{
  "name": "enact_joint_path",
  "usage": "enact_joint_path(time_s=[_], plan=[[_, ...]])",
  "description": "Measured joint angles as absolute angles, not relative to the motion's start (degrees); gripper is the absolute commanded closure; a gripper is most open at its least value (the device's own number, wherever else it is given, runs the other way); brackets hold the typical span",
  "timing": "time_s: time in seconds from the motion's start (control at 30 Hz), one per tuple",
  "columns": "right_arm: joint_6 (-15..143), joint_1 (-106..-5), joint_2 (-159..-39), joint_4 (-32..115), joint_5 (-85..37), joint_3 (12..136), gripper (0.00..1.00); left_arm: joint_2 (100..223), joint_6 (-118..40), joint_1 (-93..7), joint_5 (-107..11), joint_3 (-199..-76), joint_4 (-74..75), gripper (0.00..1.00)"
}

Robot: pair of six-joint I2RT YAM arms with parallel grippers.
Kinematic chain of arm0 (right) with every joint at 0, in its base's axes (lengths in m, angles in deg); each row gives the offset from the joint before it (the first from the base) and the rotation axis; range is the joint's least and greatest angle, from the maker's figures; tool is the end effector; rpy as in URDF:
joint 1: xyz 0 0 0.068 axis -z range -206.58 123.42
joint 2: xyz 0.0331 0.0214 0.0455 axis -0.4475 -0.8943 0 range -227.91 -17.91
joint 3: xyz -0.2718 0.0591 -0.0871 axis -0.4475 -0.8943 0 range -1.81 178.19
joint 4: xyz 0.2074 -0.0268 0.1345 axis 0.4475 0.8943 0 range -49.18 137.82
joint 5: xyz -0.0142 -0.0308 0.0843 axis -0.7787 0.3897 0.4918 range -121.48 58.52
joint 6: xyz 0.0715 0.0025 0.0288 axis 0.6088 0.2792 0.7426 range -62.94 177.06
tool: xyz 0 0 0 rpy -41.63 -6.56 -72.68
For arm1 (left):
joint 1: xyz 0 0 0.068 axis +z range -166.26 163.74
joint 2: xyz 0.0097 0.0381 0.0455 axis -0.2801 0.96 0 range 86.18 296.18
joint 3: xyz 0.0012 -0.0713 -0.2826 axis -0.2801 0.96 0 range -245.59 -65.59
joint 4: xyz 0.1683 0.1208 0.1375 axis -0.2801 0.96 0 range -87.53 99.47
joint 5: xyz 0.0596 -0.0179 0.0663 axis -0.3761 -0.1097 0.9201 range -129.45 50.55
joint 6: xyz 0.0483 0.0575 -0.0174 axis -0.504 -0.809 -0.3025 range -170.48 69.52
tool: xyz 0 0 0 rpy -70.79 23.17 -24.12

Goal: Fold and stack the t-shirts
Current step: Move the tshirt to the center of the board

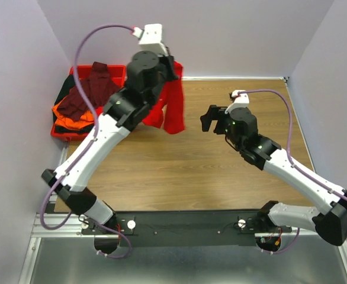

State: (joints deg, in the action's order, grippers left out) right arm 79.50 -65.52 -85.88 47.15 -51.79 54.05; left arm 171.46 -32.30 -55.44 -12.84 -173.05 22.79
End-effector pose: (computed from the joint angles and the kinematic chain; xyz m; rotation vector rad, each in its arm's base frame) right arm 0.2328 0.1589 0.3433 -0.0295 1.8912 0.4009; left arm 0.2672 -0.1798 0.5430 -0.0878 1.5555 -0.4363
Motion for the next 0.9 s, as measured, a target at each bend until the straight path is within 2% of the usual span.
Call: enact_joint_path(time_s=[0.1,0.27,0.5,0.9], plan=[[79.59,-65.52,-82.53,47.13,-53.10,53.85,0.00,177.69,-32.04,-59.38,-13.37,-176.26,22.09,1.00],[80.55,-65.52,-78.14,47.54,-56.36,52.61,0.00,190.47,-30.93,-60.25,-17.74,-182.56,22.02,1.00],[81.80,-65.52,-77.79,50.84,-59.97,50.60,0.00,210.56,-29.44,-60.23,-26.79,-198.58,23.90,1.00],[83.24,-65.52,-81.79,52.81,-63.59,49.59,0.00,215.22,-28.37,-61.69,-38.17,-201.86,21.63,1.00]])
